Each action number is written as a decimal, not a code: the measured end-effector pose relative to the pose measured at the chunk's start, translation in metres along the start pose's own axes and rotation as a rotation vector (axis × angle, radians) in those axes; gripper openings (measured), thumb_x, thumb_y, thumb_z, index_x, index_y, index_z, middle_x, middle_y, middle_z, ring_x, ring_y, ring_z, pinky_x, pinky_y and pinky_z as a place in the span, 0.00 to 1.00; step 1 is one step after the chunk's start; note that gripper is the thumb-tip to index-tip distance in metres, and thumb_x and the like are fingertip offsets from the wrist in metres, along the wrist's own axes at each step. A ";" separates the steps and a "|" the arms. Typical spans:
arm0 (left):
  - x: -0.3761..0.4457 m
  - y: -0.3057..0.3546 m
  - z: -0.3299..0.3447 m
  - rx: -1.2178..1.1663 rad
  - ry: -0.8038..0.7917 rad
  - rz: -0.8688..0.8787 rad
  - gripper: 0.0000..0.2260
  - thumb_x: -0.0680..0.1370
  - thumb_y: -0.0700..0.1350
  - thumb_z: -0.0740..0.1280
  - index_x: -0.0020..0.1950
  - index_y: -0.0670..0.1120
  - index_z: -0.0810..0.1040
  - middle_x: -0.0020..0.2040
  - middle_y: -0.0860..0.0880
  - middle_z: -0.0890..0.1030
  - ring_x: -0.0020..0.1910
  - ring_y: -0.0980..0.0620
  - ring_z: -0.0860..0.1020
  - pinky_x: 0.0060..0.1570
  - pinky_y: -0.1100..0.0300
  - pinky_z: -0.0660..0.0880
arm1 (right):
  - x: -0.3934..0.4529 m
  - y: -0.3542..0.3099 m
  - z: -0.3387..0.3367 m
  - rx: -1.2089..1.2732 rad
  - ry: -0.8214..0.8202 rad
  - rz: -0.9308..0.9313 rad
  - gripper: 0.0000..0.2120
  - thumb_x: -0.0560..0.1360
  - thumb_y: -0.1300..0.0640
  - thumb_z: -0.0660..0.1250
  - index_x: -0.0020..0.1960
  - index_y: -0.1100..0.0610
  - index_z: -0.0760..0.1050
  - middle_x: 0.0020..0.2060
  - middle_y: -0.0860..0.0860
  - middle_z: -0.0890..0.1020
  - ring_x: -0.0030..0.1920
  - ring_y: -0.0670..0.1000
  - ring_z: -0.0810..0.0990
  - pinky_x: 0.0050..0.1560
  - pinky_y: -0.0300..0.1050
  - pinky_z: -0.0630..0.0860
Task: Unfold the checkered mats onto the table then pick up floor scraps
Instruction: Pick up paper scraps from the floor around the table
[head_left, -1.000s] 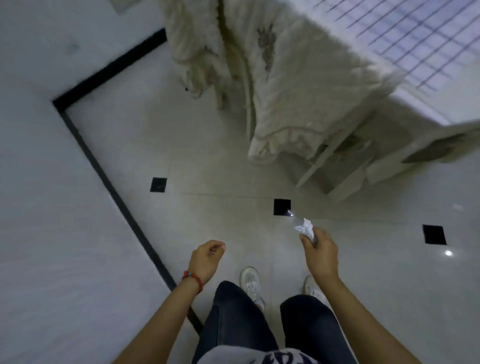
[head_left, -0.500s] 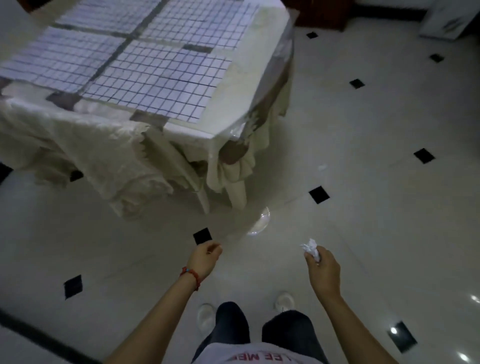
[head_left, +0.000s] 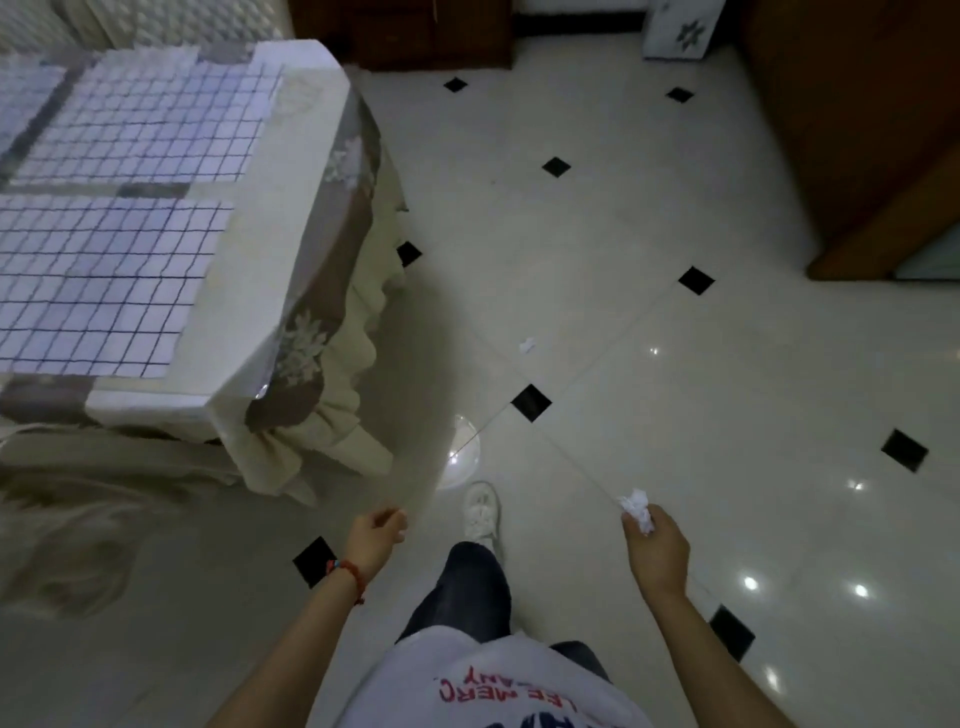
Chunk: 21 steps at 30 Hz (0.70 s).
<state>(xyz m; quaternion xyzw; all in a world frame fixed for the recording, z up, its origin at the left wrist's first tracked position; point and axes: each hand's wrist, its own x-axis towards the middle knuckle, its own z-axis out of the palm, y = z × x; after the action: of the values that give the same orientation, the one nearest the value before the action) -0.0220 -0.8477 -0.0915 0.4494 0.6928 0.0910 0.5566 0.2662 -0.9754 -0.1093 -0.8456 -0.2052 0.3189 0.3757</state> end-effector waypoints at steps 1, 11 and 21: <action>0.012 0.005 0.000 0.008 0.004 -0.024 0.07 0.79 0.41 0.60 0.43 0.43 0.75 0.44 0.44 0.77 0.43 0.47 0.74 0.41 0.60 0.69 | 0.019 -0.011 0.000 0.013 0.014 -0.006 0.13 0.76 0.64 0.63 0.33 0.59 0.69 0.30 0.54 0.72 0.34 0.51 0.70 0.32 0.38 0.63; 0.177 0.174 0.024 0.163 -0.076 -0.003 0.13 0.77 0.40 0.61 0.32 0.46 0.74 0.35 0.45 0.77 0.39 0.46 0.75 0.39 0.59 0.70 | 0.219 -0.125 0.020 0.063 0.090 -0.027 0.12 0.76 0.64 0.63 0.35 0.68 0.71 0.33 0.59 0.74 0.35 0.52 0.70 0.33 0.39 0.63; 0.304 0.393 0.114 0.232 -0.205 0.193 0.05 0.78 0.42 0.61 0.46 0.44 0.75 0.38 0.49 0.76 0.36 0.54 0.75 0.32 0.65 0.71 | 0.363 -0.159 0.010 0.000 0.035 0.059 0.17 0.76 0.67 0.62 0.30 0.56 0.65 0.27 0.51 0.69 0.33 0.51 0.69 0.33 0.38 0.64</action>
<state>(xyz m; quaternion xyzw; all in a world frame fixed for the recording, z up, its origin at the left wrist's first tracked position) 0.2875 -0.4429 -0.0963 0.5818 0.5920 0.0173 0.5575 0.5009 -0.6561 -0.1323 -0.8567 -0.1736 0.3149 0.3697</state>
